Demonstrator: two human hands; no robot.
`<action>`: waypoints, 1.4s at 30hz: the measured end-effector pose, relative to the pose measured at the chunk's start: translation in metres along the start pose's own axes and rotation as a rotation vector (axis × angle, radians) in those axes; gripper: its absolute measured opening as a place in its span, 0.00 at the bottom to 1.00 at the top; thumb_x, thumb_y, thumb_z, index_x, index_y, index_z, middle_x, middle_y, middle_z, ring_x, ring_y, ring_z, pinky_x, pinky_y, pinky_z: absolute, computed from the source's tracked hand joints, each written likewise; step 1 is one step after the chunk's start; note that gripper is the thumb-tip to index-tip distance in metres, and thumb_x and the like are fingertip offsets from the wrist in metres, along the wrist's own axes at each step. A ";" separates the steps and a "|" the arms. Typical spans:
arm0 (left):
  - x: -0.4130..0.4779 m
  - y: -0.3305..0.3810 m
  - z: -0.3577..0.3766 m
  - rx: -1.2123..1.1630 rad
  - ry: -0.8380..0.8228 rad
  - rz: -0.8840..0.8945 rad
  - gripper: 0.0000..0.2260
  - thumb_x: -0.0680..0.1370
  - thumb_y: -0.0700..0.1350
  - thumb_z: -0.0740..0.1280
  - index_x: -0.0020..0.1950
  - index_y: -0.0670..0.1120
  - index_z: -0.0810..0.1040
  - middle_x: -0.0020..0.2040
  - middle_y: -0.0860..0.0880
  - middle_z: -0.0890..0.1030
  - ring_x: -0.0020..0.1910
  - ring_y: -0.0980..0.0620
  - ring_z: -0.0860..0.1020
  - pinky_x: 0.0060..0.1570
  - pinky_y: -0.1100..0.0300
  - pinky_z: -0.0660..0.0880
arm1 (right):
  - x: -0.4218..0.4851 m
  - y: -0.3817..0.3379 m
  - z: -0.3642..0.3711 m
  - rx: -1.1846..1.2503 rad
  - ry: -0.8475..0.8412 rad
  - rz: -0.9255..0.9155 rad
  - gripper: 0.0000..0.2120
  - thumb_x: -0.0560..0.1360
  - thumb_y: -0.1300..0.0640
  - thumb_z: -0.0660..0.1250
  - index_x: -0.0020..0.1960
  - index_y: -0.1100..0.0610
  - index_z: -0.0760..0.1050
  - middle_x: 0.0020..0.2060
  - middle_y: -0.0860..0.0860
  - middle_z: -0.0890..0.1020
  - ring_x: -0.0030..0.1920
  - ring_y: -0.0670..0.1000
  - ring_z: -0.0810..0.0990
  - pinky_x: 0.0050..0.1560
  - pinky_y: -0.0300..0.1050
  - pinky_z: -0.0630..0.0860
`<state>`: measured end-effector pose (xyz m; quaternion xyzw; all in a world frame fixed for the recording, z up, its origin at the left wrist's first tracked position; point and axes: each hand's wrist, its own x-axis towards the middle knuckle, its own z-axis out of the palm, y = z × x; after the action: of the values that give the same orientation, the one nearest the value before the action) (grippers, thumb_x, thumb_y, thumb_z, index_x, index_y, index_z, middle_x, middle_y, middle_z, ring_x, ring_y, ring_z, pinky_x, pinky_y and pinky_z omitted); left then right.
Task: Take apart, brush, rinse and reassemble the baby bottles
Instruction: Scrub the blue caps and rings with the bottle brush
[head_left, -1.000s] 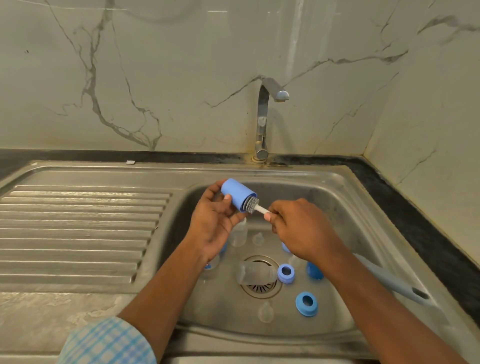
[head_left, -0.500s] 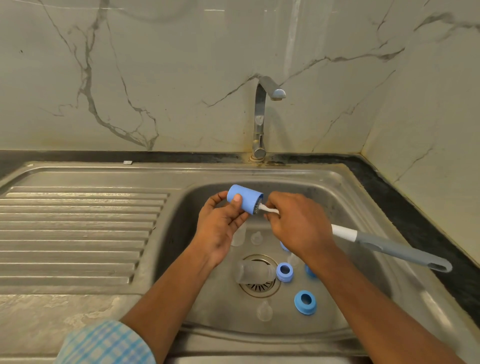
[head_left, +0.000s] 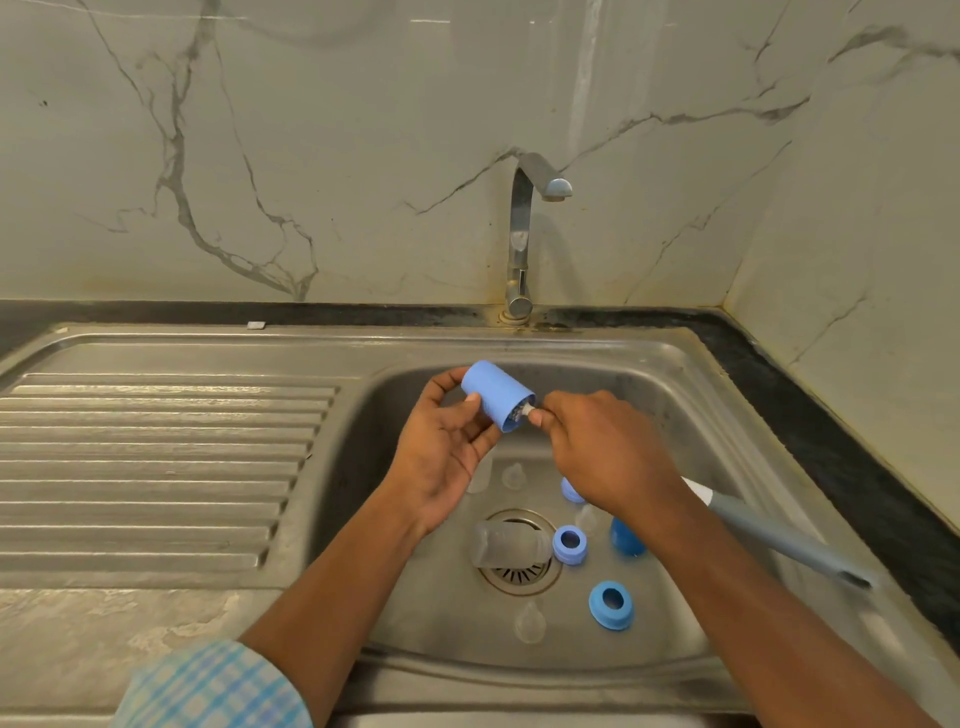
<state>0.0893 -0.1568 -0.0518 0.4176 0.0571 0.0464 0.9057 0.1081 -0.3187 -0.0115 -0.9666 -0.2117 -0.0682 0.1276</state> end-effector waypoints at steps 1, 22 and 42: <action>-0.001 -0.001 0.001 0.022 0.006 0.016 0.06 0.80 0.41 0.65 0.56 0.45 0.74 0.50 0.43 0.84 0.50 0.46 0.83 0.52 0.52 0.82 | 0.000 0.000 0.001 -0.008 0.016 0.009 0.13 0.84 0.48 0.54 0.43 0.50 0.68 0.31 0.46 0.69 0.32 0.50 0.69 0.31 0.44 0.61; 0.021 0.017 -0.026 -0.021 0.393 0.116 0.13 0.83 0.42 0.62 0.67 0.40 0.70 0.62 0.36 0.80 0.47 0.45 0.85 0.43 0.56 0.83 | 0.001 0.012 -0.004 0.222 -0.036 -0.036 0.18 0.82 0.48 0.59 0.34 0.50 0.68 0.26 0.47 0.72 0.29 0.49 0.70 0.33 0.47 0.66; 0.007 0.014 -0.013 0.153 0.038 -0.104 0.22 0.71 0.45 0.70 0.64 0.42 0.78 0.56 0.42 0.80 0.48 0.50 0.78 0.48 0.58 0.81 | 0.003 0.020 0.005 0.248 0.062 -0.079 0.09 0.81 0.53 0.61 0.54 0.48 0.80 0.30 0.45 0.73 0.34 0.48 0.72 0.35 0.47 0.69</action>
<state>0.0937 -0.1371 -0.0505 0.4809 0.0992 0.0027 0.8711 0.1200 -0.3339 -0.0201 -0.9317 -0.2526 -0.0763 0.2498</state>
